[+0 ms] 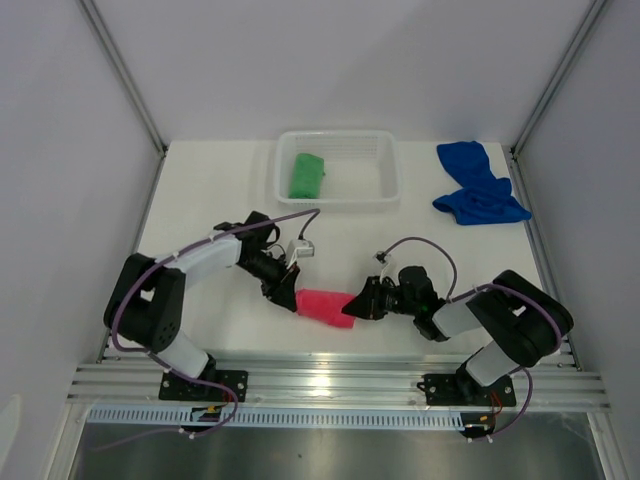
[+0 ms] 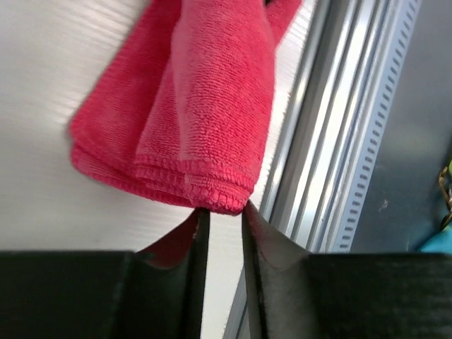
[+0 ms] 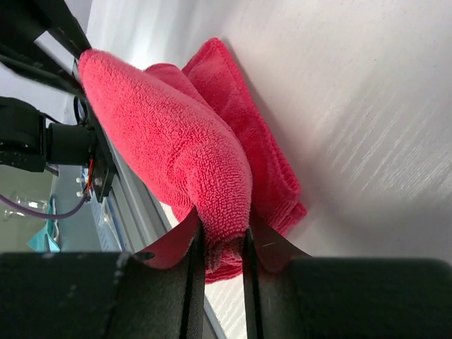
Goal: Roll the towels
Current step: Roll the towel
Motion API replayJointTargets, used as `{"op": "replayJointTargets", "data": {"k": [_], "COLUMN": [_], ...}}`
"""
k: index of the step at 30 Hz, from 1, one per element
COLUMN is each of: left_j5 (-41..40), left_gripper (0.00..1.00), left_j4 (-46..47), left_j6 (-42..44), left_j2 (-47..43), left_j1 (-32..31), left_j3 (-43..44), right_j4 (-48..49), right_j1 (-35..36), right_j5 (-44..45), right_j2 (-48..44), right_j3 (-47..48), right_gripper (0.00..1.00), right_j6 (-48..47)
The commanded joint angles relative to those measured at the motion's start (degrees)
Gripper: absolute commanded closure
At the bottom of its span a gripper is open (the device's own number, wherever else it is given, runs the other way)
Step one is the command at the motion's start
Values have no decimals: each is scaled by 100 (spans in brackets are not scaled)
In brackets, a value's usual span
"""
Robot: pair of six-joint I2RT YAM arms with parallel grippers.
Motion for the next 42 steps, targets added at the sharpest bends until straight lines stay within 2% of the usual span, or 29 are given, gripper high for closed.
{"op": "replayJointTargets", "data": {"k": [1, 3, 6, 10, 14, 17, 21, 24, 25, 26, 29, 30, 32, 35, 42], "left_j5": [-304, -497, -638, -849, -1139, -1657, -1773, -1605, -1736, -2138, -2798, -2940, -3212, -3407, -3170], "left_gripper": [82, 86, 86, 79, 70, 67, 63, 57, 55, 53, 51, 51, 42, 40, 29], "left_j4": [348, 392, 419, 349, 24, -108, -30, 251, 582, 777, 1400, 1568, 2103, 2500, 2503], "left_j6": [-416, -548, -575, -470, -365, -338, -180, 249, 312, 460, 838, 909, 1155, 1428, 1903], "left_j2": [443, 610, 708, 462, 6, -513, -1260, -1744, -1866, -1876, -1579, -1482, -1280, -1104, -884], "left_j1": [50, 50, 59, 68, 217, 217, 165, -378, -598, -1105, -1915, -2040, -2304, -2445, -2648], "left_j3": [447, 510, 510, 466, 527, 641, 817, 730, 495, 388, 1, -43, -271, -351, -466], "right_j4": [40, 93, 94, -204, -1039, -1479, -1971, -2138, -2139, -2139, -2104, -2087, -2086, -2069, -2112], "right_j1": [-80, -106, -132, -167, -150, -150, -150, -150, -150, -150, -141, -141, -141, -124, -123], "right_j5": [-73, -82, -126, -39, 128, 164, 269, 226, 208, 173, 164, 138, 129, 111, 94], "right_j2": [403, 518, 676, 641, 492, 413, 316, 404, 447, 535, 632, 659, 650, 632, 632], "right_j3": [237, 272, 308, 386, 720, 957, 1142, 1318, 1362, 1406, 1424, 1433, 1424, 1433, 1468], "right_gripper": [100, 100, 100, 100, 100, 100, 100, 100, 99, 99, 99, 98, 98, 97, 96], "right_j6": [63, 107, 160, 186, 11, -42, -138, -183, -165, -165, -104, -95, -77, -86, -182]}}
